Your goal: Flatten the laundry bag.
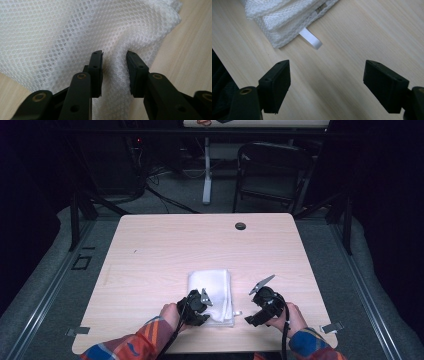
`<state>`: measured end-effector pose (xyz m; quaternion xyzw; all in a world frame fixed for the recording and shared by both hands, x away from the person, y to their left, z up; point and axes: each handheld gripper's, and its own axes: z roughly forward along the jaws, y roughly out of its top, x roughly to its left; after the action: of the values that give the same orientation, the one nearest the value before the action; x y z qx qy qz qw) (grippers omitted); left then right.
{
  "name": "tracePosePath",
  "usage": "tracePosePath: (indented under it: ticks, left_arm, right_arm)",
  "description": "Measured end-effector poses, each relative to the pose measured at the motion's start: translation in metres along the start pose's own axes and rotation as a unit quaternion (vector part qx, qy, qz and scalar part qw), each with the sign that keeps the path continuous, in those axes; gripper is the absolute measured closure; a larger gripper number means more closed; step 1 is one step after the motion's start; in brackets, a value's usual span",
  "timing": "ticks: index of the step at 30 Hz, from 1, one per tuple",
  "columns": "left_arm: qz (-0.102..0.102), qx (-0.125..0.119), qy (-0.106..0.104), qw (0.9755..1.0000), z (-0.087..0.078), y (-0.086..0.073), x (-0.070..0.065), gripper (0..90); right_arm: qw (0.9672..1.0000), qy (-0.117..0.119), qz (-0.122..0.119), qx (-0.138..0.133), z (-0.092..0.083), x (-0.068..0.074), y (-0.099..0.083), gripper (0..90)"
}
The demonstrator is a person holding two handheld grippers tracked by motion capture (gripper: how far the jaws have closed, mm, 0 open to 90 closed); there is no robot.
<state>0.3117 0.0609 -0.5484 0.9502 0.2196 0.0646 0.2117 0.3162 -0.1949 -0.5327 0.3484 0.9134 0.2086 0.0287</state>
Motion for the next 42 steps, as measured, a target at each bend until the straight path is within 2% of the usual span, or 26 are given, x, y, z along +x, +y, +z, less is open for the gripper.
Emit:
tracePosePath:
  ticks: [4, 5, 8, 9, 11, 12, 13, 15, 16, 17, 18, 22, 25, 29, 34, 36, 37, 38, 42]
  left_arm:
    - [-0.005, -0.004, -0.001, 1.0000, 0.000, -0.001, 0.001, 73.3]
    - [-0.006, -0.005, -0.001, 1.0000, 0.000, -0.001, 0.002, 74.3]
    - [-0.008, -0.007, 0.000, 1.0000, 0.000, -0.001, 0.002, 76.1]
    - [-0.008, -0.007, 0.000, 1.0000, 0.000, -0.001, 0.002, 76.7]
    - [-0.011, -0.010, -0.001, 0.9999, 0.000, -0.002, 0.003, 77.0]
    - [-0.012, -0.010, -0.003, 0.9999, 0.000, -0.002, 0.003, 77.0]
    - [-0.013, -0.011, -0.003, 0.9999, -0.001, -0.002, 0.004, 77.4]
    - [-0.013, -0.011, -0.003, 0.9998, -0.001, -0.002, 0.004, 77.7]
    - [-0.013, -0.012, -0.002, 0.9998, -0.001, -0.002, 0.004, 77.7]
    - [-0.014, -0.012, -0.002, 0.9998, -0.001, -0.002, 0.004, 78.2]
    - [-0.015, -0.014, -0.002, 0.9998, -0.001, -0.002, 0.005, 78.5]
    - [-0.016, -0.016, 0.000, 0.9997, -0.002, -0.003, 0.006, 79.0]
    - [-0.016, -0.018, 0.002, 0.9997, -0.003, -0.003, 0.006, 79.3]
    - [-0.014, -0.021, 0.002, 0.9997, -0.003, -0.003, 0.006, 79.9]
    - [-0.010, -0.032, 0.004, 0.9994, -0.007, -0.003, 0.007, 80.0]
    - [-0.013, -0.042, 0.004, 0.9990, -0.010, -0.004, 0.008, 79.9]
    - [-0.013, -0.042, 0.004, 0.9990, -0.010, -0.004, 0.008, 80.0]
    - [-0.013, -0.044, 0.008, 0.9989, -0.012, -0.004, 0.008, 79.9]
    - [-0.016, -0.044, 0.009, 0.9988, -0.013, -0.004, 0.008, 80.0]
  right_arm:
    - [0.9999, -0.002, -0.015, 0.006, 0.002, 0.005, 0.006, 34.5]
    - [0.9998, -0.002, -0.017, -0.001, 0.003, 0.007, 0.007, 37.5]
    - [0.9996, 0.001, -0.029, -0.005, 0.005, 0.012, 0.012, 49.5]
    - [0.9996, 0.001, -0.029, -0.005, 0.005, 0.012, 0.012, 49.5]
    - [0.9994, 0.007, -0.033, -0.010, 0.009, 0.018, 0.017, 62.6]
    - [0.9994, 0.007, -0.033, -0.010, 0.009, 0.018, 0.017, 62.6]
    - [0.9991, 0.012, -0.040, -0.010, 0.011, 0.021, 0.021, 71.8]
    - [0.9988, 0.015, -0.046, -0.009, 0.014, 0.023, 0.025, 79.5]
    - [0.9988, 0.015, -0.046, -0.009, 0.014, 0.023, 0.025, 79.5]
    - [0.9985, 0.021, -0.048, -0.015, 0.018, 0.027, 0.028, 85.1]
    - [0.9982, 0.020, -0.056, -0.008, 0.019, 0.028, 0.030, 87.6]
    - [0.9978, 0.021, -0.062, -0.008, 0.027, 0.034, 0.035, 90.0]
    - [0.9968, 0.017, -0.078, -0.004, 0.034, 0.039, 0.042, 90.0]
    - [0.9973, 0.019, -0.070, -0.016, 0.043, 0.043, 0.047, 90.0]
    - [0.9970, 0.018, -0.075, -0.005, 0.048, 0.043, 0.048, 90.0]
    - [0.9959, 0.006, -0.091, -0.001, 0.047, 0.042, 0.048, 90.0]
    - [0.9959, 0.006, -0.091, -0.001, 0.047, 0.042, 0.048, 90.0]
    - [0.9966, 0.014, -0.080, -0.010, 0.049, 0.041, 0.047, 90.0]
    - [0.9963, 0.015, -0.084, -0.007, 0.048, 0.039, 0.047, 90.0]
